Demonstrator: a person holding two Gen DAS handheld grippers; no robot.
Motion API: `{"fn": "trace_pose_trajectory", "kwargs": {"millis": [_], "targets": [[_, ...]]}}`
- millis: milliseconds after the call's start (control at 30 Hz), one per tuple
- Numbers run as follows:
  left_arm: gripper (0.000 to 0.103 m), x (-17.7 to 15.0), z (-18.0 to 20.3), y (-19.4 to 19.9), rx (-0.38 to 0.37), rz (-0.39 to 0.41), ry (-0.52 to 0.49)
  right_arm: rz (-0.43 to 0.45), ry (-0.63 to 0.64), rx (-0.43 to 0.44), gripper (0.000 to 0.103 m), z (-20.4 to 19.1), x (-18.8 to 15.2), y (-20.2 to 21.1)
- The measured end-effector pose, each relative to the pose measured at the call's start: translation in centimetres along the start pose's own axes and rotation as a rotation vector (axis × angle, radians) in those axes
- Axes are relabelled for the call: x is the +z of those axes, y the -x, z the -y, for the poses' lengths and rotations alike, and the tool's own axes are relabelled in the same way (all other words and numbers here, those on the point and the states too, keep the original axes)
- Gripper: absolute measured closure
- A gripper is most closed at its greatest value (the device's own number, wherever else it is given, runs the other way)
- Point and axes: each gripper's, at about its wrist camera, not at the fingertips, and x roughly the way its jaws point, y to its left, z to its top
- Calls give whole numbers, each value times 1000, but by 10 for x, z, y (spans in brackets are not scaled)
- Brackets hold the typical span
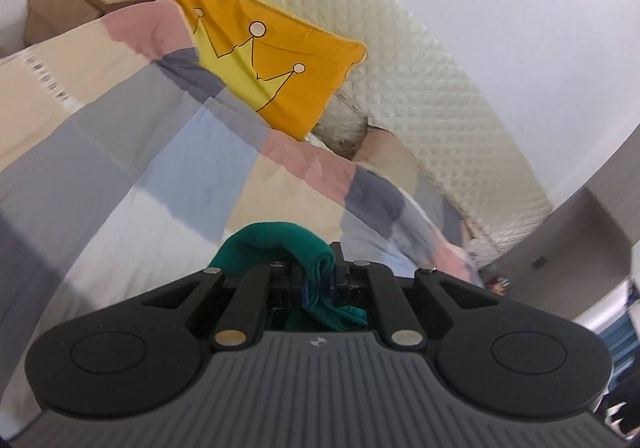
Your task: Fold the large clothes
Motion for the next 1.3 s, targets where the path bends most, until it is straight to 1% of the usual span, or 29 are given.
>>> {"fn": "trace_pose_trajectory", "kwargs": {"millis": [67,167,267,300,400,533,633,733,767,800,833,867,900,967,1000,1033,1167,1300], "targets": [[93,5,-9,-42,15,-11,-25,-9,6,-23,80,8,3,-32],[93,7,-30,-100,40,-39,-38,-26,41,-58,80,22,3,-79],[93,3,-53,-154,77,-86,-40,-45,83,-98,80,35,0,-117],[93,0,-61,-168,87,-101,-44,-57,111,-122,80,37,-3,-128],[92,-11,-87,-206,113,-139,-45,-80,146,-142,80,47,-7,-152],[92,-25,-110,-230,113,-176,-27,-95,144,-138,79,56,-10,-160],[91,-29,-112,-230,102,-181,-38,-92,136,-123,78,56,-10,-154],[88,-27,-101,-216,93,-197,-82,-83,180,-112,76,45,-12,-144],[84,-25,-95,-210,91,-200,-104,-78,197,-107,74,41,-12,-141],[77,-24,-89,-202,92,-210,-125,-72,208,-101,73,37,-13,-136],[54,-23,-83,-194,104,-226,-144,-65,210,-94,71,34,-13,-130],[39,-21,-79,-187,113,-229,-155,-59,209,-90,66,31,-13,-124],[39,-19,-74,-177,105,-227,-170,-57,207,-83,62,28,-13,-119],[38,-16,-64,-161,80,-225,-192,-64,199,-49,32,22,-13,-110],[36,-15,-58,-153,78,-225,-198,-62,198,-26,29,19,-14,-105],[33,-16,-51,-146,76,-227,-204,-52,202,-8,27,15,-15,-97],[30,-26,-20,-130,45,-224,-255,14,222,31,27,3,-11,-72],[29,-51,14,-136,-14,-290,-265,56,212,17,25,4,-6,-56]]}}
